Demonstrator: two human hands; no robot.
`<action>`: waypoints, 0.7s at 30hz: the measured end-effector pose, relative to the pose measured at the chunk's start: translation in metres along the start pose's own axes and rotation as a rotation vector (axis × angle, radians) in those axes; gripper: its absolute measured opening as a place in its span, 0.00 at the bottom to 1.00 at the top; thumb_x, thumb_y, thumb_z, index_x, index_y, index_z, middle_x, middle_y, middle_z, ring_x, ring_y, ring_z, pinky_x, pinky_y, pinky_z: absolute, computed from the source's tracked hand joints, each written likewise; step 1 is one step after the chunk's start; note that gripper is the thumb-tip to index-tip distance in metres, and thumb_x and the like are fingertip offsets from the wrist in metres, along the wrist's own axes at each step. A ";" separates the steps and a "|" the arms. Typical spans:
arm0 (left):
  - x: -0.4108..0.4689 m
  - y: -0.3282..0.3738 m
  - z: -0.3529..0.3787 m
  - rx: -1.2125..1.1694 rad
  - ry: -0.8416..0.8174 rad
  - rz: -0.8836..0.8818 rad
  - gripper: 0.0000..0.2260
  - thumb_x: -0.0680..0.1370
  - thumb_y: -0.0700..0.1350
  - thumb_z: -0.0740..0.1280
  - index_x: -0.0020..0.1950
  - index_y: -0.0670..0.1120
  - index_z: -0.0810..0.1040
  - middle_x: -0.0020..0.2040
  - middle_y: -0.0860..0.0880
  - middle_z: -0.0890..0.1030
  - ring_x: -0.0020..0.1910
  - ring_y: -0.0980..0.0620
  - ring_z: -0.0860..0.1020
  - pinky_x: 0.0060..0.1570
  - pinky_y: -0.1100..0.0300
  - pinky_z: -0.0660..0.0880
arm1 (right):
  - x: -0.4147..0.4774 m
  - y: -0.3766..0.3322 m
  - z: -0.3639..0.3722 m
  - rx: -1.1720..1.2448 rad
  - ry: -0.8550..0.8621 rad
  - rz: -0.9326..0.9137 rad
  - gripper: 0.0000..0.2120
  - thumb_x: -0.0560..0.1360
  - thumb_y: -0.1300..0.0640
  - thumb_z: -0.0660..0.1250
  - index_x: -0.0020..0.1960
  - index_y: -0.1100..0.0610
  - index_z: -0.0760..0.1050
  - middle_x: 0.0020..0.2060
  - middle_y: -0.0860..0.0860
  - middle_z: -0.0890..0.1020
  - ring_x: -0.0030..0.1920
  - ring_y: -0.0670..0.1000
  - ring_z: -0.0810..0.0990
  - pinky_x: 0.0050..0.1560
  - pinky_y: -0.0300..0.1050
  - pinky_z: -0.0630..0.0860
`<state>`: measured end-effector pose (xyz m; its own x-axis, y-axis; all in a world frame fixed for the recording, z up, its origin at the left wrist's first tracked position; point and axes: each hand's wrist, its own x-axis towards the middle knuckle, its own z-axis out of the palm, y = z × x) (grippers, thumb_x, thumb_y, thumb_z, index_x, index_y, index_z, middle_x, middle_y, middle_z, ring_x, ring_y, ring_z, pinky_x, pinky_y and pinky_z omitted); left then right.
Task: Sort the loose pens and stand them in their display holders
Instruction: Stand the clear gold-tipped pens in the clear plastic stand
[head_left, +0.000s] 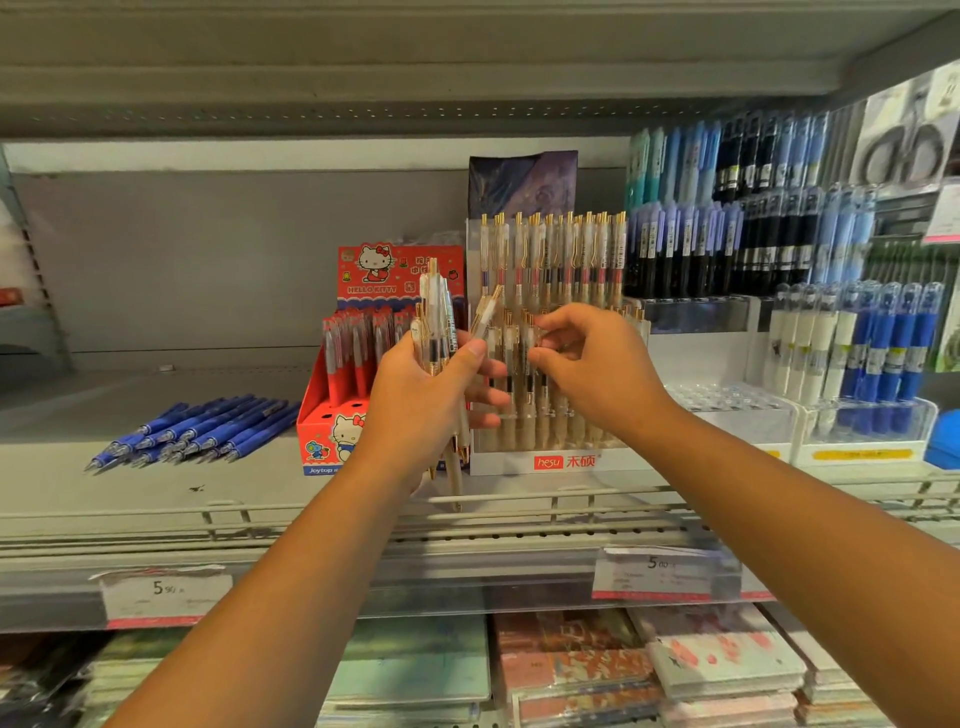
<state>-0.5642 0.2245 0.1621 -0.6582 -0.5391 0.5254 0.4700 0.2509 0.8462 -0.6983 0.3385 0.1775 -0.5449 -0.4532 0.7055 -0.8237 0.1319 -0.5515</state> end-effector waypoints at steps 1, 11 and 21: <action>0.000 0.000 0.000 -0.001 -0.001 0.003 0.02 0.81 0.43 0.66 0.53 0.47 0.75 0.42 0.44 0.85 0.35 0.45 0.84 0.33 0.51 0.83 | 0.000 0.000 0.000 -0.008 -0.006 -0.001 0.13 0.75 0.60 0.73 0.59 0.54 0.78 0.40 0.42 0.79 0.40 0.40 0.78 0.40 0.27 0.72; -0.001 0.002 0.000 -0.019 -0.056 0.008 0.05 0.81 0.42 0.65 0.55 0.42 0.73 0.42 0.40 0.84 0.34 0.44 0.84 0.32 0.51 0.82 | -0.011 -0.016 -0.003 0.005 0.102 -0.183 0.13 0.77 0.58 0.67 0.61 0.54 0.77 0.47 0.47 0.79 0.46 0.43 0.77 0.46 0.34 0.73; -0.002 -0.001 0.000 -0.017 -0.128 -0.022 0.09 0.81 0.44 0.66 0.59 0.42 0.75 0.45 0.39 0.85 0.40 0.40 0.85 0.38 0.48 0.83 | -0.013 -0.036 0.005 0.524 -0.019 -0.008 0.07 0.77 0.58 0.69 0.55 0.53 0.78 0.47 0.50 0.85 0.50 0.47 0.83 0.53 0.46 0.81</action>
<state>-0.5629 0.2256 0.1603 -0.7374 -0.4371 0.5150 0.4640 0.2262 0.8565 -0.6607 0.3349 0.1862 -0.5322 -0.4689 0.7049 -0.6362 -0.3279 -0.6984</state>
